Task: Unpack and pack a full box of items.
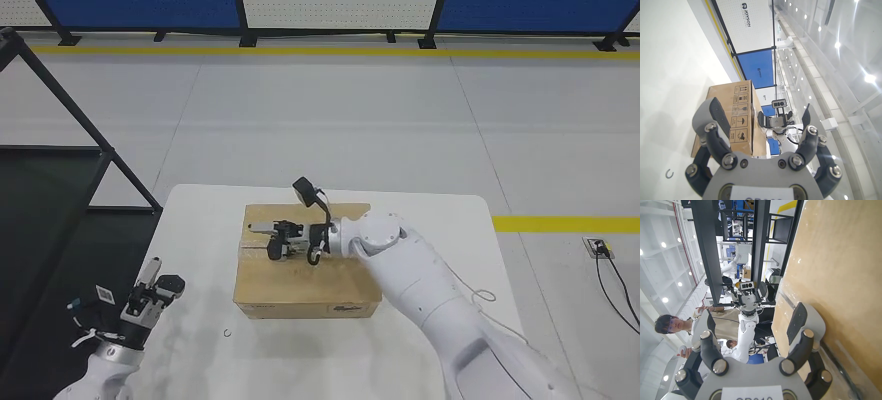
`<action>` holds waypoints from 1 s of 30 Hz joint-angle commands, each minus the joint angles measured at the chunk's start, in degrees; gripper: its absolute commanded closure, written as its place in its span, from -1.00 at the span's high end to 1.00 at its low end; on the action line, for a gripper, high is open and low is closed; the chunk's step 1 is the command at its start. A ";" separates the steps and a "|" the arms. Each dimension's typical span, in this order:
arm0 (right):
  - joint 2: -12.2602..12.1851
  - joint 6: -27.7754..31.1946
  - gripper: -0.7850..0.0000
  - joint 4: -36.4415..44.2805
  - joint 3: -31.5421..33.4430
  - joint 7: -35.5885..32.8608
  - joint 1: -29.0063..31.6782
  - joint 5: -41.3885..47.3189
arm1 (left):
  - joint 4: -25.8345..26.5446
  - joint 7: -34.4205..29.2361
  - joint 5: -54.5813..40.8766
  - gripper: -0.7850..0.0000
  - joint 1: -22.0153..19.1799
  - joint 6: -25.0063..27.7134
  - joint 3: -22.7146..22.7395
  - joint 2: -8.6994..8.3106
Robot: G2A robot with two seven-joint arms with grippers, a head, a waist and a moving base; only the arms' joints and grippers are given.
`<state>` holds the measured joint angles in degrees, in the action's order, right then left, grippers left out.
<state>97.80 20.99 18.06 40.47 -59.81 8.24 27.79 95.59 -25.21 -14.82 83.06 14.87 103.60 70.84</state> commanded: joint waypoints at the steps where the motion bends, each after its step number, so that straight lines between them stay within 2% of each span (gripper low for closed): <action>1: -0.78 0.80 1.00 -0.18 0.86 -0.52 0.20 -0.12 | -0.05 0.05 0.24 1.00 -0.28 -0.29 -0.46 -0.02; 8: -3.84 1.33 1.00 1.09 3.78 -4.57 1.60 -0.78 | -0.24 0.18 1.05 1.00 -1.16 -1.05 -1.66 -0.14; 14: -6.29 0.33 1.00 5.69 5.53 -5.24 3.60 -3.54 | -0.10 -0.04 1.70 1.00 -1.99 -1.69 -2.62 -0.26; 24: -11.55 -2.83 1.00 15.85 11.28 -3.50 8.60 -8.35 | 0.34 0.32 2.50 1.00 -2.58 -2.14 -3.88 -0.41; 30: -15.27 -5.76 1.00 25.86 16.57 -3.34 14.28 -11.75 | 0.53 0.30 3.33 1.00 -3.40 -3.00 -4.92 -0.51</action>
<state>83.10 15.76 42.03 56.15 -63.24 21.52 16.69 96.07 -24.88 -11.60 79.79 12.03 98.86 70.35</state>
